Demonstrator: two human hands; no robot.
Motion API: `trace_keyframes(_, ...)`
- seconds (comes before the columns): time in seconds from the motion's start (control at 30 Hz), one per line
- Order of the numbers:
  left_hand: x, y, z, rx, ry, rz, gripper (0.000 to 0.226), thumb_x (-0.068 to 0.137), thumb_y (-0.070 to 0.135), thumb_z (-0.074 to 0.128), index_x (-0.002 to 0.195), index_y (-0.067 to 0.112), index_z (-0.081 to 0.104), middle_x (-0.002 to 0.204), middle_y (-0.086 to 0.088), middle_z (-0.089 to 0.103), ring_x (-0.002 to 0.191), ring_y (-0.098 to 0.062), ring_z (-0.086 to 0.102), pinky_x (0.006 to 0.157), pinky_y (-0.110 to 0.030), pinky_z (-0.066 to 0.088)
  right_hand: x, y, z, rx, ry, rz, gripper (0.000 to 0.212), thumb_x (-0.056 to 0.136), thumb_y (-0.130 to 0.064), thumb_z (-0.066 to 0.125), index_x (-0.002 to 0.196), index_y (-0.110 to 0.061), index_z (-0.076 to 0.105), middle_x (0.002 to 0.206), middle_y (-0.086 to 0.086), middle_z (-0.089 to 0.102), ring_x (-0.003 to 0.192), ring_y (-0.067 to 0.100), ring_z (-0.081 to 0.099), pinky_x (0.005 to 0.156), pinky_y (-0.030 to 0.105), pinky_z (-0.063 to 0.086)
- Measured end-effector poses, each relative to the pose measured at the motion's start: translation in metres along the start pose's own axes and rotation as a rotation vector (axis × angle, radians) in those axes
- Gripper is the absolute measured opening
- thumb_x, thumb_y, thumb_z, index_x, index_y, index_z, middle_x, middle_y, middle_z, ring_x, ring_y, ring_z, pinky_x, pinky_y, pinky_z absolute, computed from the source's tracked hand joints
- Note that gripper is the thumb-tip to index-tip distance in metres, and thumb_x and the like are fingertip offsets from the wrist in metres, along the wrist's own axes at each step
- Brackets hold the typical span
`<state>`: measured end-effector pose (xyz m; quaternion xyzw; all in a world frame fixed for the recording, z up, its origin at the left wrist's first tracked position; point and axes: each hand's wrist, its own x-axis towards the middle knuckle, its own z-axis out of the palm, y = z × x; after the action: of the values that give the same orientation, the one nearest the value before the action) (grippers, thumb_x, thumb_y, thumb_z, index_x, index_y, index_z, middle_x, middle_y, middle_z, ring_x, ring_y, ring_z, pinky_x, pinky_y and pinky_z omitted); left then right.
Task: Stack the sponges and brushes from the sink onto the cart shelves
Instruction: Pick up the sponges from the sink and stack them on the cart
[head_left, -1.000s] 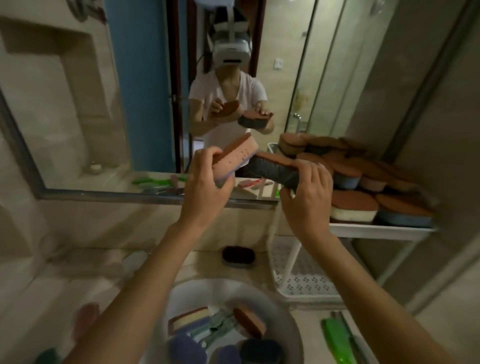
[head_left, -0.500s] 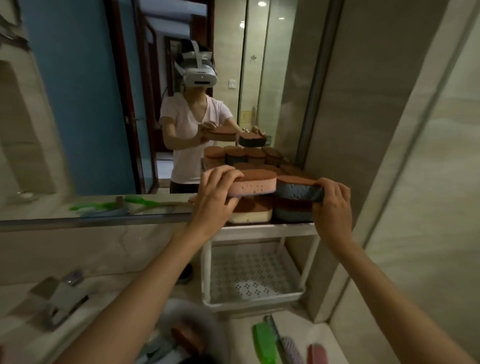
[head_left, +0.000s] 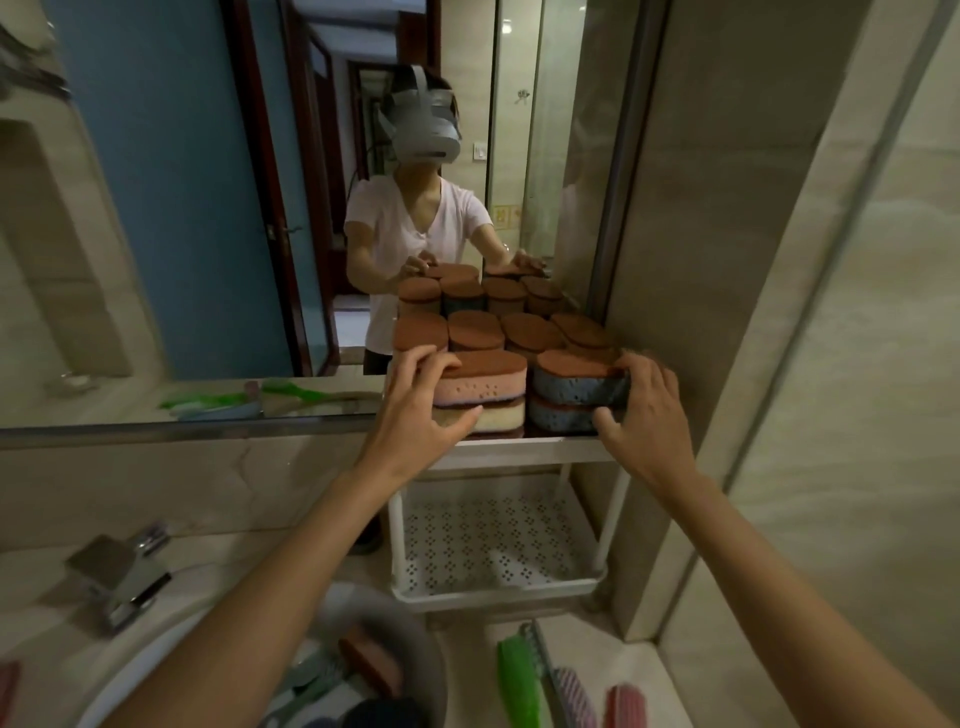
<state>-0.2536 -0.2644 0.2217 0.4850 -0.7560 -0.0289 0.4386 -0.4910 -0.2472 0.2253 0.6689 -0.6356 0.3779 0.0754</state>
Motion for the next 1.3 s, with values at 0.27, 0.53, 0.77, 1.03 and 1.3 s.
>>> trace_keyframes(0.27,0.011,0.002,-0.008,-0.077,-0.068,-0.163,0.070,0.071,0.034,0.078,0.131,0.021,0.044,0.132,-0.008,0.047,0.120,-0.022,0.048,0.090,-0.026,0.040,0.005,-0.002,0.009,-0.174,-0.143,-0.140,0.075,0.069,-0.050,0.038,0.139,-0.021,0.040,0.148,0.012,0.034,0.140,0.034,0.022,0.112,0.051,0.022)
trace_keyframes(0.53,0.022,-0.006,-0.008,-0.183,-0.103,-0.194,0.067,0.070,0.028,0.079,0.126,0.019,0.044,0.132,-0.005,0.045,0.120,-0.021,0.044,0.088,-0.026,0.040,0.006,-0.003,0.010,-0.042,-0.121,-0.143,0.076,0.066,-0.049,0.033,0.132,-0.013,0.047,0.141,0.017,0.040,0.134,0.036,0.029,0.110,0.047,0.028)
trace_keyframes(0.77,0.018,-0.010,-0.003,-0.144,-0.168,-0.183,0.063,0.077,0.029,0.073,0.132,0.022,0.043,0.135,-0.007,0.041,0.124,-0.022,0.041,0.093,-0.024,0.035,0.007,-0.002,0.017,0.024,-0.087,-0.143,0.070,0.070,-0.045,0.034,0.129,-0.011,0.049,0.138,0.019,0.040,0.134,0.036,0.027,0.110,0.047,0.027)
trace_keyframes(1.03,0.014,-0.005,-0.001,0.104,-0.178,-0.080,0.062,0.086,0.033,0.062,0.139,0.016,0.037,0.145,-0.012,0.021,0.135,-0.028,0.024,0.112,-0.036,0.026,0.008,-0.001,0.020,-0.128,0.009,-0.203,0.064,0.074,-0.047,0.036,0.125,-0.014,0.054,0.135,0.016,0.048,0.133,0.028,0.023,0.111,0.056,0.018)
trace_keyframes(1.3,0.008,-0.003,-0.004,0.173,-0.062,-0.060,0.078,0.076,0.064,0.033,0.138,0.017,0.038,0.140,-0.009,0.034,0.128,-0.026,0.032,0.107,-0.037,0.028,0.000,-0.020,0.026,-0.085,0.145,-0.300,0.058,0.075,-0.039,0.042,0.125,-0.011,0.053,0.133,0.016,0.051,0.133,0.024,0.024,0.115,0.051,0.008)
